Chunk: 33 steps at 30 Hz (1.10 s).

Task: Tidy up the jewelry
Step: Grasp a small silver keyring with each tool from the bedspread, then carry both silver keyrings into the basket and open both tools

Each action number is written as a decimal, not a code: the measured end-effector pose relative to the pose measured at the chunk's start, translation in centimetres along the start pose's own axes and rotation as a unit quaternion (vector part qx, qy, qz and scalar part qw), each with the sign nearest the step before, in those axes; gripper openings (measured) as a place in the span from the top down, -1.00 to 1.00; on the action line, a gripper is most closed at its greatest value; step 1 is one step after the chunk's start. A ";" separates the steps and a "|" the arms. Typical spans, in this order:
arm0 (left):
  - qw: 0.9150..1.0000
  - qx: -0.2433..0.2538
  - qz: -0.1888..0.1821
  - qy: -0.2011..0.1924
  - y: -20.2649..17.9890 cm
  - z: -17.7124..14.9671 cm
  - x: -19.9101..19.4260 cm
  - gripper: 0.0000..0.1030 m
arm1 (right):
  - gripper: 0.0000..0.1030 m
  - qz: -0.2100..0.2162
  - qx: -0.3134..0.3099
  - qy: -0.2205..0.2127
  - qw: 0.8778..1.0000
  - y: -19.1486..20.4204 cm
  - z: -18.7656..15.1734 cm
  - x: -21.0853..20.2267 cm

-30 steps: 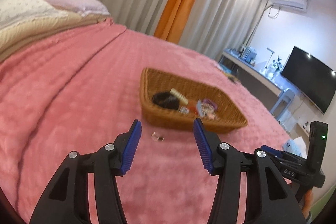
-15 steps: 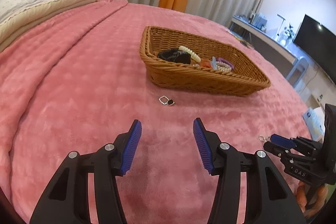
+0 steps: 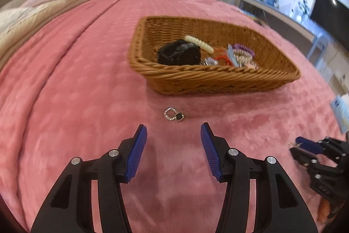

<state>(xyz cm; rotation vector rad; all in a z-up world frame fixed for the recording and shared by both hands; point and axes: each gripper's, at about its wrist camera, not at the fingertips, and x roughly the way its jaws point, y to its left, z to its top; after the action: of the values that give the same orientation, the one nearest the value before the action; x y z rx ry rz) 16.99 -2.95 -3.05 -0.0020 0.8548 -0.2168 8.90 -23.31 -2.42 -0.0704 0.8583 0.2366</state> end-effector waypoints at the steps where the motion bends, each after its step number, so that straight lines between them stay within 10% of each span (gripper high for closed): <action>1: 1.000 0.005 0.000 0.010 -0.1 0.2 0.8 0.04 | 0.50 0.002 0.001 0.000 1.000 -0.1 0.0 0.0; 8: 0.999 0.028 0.007 0.021 -0.6 1.0 2.5 0.13 | 0.50 0.003 0.001 -0.001 1.000 -0.1 0.0 0.1; 17: 0.999 0.036 -0.005 0.007 -0.7 0.8 2.6 0.84 | 0.77 0.004 -0.022 -0.009 1.000 0.8 -0.3 -0.1; 33: 0.996 0.057 0.005 -0.066 -2.1 -0.1 -0.9 0.86 | 0.77 0.030 -0.023 -0.083 0.996 0.4 -1.1 -3.6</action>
<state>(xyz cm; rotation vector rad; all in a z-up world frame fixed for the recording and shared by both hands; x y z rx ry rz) 15.93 -4.87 -2.27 0.0941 0.7098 -0.2530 5.75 -23.73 -0.38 -0.0667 0.6899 0.3141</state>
